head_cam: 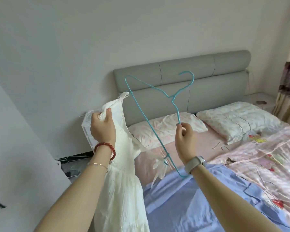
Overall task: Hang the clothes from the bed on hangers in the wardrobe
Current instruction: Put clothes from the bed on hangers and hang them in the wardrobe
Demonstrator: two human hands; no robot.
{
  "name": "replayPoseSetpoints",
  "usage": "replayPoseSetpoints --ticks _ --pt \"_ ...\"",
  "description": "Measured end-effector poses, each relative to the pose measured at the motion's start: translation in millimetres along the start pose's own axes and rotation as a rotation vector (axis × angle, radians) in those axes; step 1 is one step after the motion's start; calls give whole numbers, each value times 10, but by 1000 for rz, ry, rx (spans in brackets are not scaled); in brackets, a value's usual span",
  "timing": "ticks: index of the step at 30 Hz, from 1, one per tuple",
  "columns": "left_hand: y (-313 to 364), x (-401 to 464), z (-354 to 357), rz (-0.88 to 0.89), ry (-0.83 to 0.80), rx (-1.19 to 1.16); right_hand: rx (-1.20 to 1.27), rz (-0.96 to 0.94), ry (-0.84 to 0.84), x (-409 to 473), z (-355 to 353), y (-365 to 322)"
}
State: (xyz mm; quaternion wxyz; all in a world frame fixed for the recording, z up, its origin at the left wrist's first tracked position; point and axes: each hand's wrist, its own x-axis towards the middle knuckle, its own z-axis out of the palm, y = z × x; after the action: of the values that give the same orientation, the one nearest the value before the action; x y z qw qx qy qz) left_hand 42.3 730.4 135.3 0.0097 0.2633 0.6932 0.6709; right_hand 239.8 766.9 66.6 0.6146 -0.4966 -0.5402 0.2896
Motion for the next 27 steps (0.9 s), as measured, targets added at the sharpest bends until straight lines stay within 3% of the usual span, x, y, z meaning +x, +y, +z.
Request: replayPoseSetpoints --ticks 7,16,21,27 --pt "394 373 1167 142 -197 -67 13 -47 184 1033 171 19" --pt "307 -309 3269 216 -660 -87 -210 -14 471 2268 -792 1027" --pt "-26 -563 4080 210 -879 -47 -328 -24 413 2561 -1115 1725" --pt "-1230 -572 4632 118 -1078 453 -417 163 195 2441 -850 2777"
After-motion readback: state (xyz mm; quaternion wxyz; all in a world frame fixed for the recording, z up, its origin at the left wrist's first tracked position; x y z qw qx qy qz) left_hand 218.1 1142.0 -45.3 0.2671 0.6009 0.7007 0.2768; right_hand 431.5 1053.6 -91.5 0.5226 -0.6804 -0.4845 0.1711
